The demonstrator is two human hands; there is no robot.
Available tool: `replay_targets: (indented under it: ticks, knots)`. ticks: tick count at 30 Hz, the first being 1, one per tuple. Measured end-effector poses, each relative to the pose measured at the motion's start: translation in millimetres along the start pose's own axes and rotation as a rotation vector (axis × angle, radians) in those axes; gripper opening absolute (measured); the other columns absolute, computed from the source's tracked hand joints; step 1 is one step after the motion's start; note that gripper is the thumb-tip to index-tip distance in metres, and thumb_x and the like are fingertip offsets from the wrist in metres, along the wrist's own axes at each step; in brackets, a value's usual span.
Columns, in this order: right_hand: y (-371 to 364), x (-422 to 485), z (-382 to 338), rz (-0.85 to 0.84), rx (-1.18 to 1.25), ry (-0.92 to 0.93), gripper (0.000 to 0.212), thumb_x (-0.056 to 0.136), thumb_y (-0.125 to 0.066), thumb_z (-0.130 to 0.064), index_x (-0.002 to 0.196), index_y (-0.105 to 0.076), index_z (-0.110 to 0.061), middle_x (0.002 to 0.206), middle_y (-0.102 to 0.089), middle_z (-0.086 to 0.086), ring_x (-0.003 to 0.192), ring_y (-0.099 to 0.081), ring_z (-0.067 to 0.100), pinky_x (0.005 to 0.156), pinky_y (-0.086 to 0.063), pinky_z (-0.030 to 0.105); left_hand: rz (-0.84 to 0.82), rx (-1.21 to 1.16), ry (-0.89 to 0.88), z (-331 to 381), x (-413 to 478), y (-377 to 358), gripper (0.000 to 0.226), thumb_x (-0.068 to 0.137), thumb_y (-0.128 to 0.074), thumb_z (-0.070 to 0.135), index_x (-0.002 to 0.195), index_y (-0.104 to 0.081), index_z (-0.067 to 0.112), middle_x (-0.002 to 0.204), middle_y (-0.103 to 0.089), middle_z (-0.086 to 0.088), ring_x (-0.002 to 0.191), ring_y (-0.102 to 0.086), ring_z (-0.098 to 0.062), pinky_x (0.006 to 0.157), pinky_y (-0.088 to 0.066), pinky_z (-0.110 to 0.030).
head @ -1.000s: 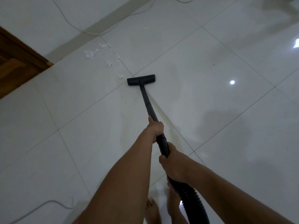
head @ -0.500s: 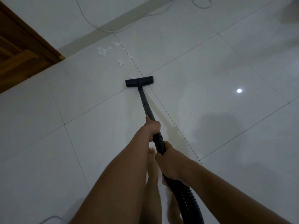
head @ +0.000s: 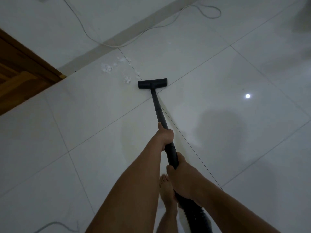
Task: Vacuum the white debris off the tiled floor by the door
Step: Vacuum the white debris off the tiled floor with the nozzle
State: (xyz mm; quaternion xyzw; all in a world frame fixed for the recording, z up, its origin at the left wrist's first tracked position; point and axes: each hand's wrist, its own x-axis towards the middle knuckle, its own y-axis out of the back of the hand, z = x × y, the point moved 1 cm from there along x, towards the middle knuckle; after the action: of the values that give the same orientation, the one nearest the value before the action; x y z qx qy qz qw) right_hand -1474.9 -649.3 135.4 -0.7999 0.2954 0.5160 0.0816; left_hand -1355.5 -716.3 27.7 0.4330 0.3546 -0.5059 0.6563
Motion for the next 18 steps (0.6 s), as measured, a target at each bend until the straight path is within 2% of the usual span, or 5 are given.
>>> replay_targets:
  ticks: [8,13,15,17,18]
  knots:
    - [18,23,-40,0.048,-0.048,-0.002,0.050,0.106,-0.045,-0.031,0.153,-0.028,-0.023,0.090,-0.063,0.003,0.061,-0.058,0.009,0.055,-0.046,0.020,-0.030,-0.001,0.002,44,16,22,0.078,0.104,-0.037,0.018,0.158,0.017,0.037,0.136,-0.050,-0.011,0.103,-0.058,-0.026,0.086,-0.055,-0.040]
    - [24,32,-58,0.055,-0.050,-0.008,0.050,0.106,-0.044,-0.031,0.153,-0.027,-0.024,0.090,-0.061,0.000,0.064,-0.055,0.008,0.060,-0.045,0.022,-0.032,0.022,0.006,60,26,31,0.078,0.104,-0.036,0.016,0.158,0.016,0.036,0.138,-0.051,-0.013,0.115,-0.058,-0.030,0.090,-0.055,-0.041]
    - [28,35,-68,0.065,-0.061,-0.016,0.049,0.105,-0.042,-0.035,0.151,-0.028,-0.028,0.086,-0.063,-0.002,0.064,-0.059,0.008,0.076,-0.053,0.030,-0.033,0.023,-0.002,68,33,34,0.077,0.104,-0.036,0.016,0.158,0.016,0.036,0.137,-0.050,-0.012,0.110,-0.058,-0.028,0.087,-0.054,-0.040]
    - [33,41,-77,0.082,-0.109,-0.022,0.049,0.102,-0.040,-0.039,0.149,-0.029,-0.031,0.078,-0.066,-0.005,0.063,-0.065,0.010,0.101,-0.051,0.046,-0.029,0.027,-0.015,78,40,38,0.078,0.104,-0.036,0.016,0.158,0.016,0.035,0.137,-0.050,-0.011,0.104,-0.057,-0.026,0.085,-0.054,-0.039]
    - [36,46,-80,0.080,-0.097,-0.021,0.046,0.102,-0.040,-0.039,0.147,-0.030,-0.032,0.077,-0.067,-0.004,0.062,-0.066,0.011,0.101,-0.052,0.046,-0.026,0.030,-0.019,83,44,40,0.078,0.104,-0.036,0.017,0.158,0.016,0.035,0.137,-0.049,-0.010,0.103,-0.056,-0.025,0.084,-0.053,-0.039]
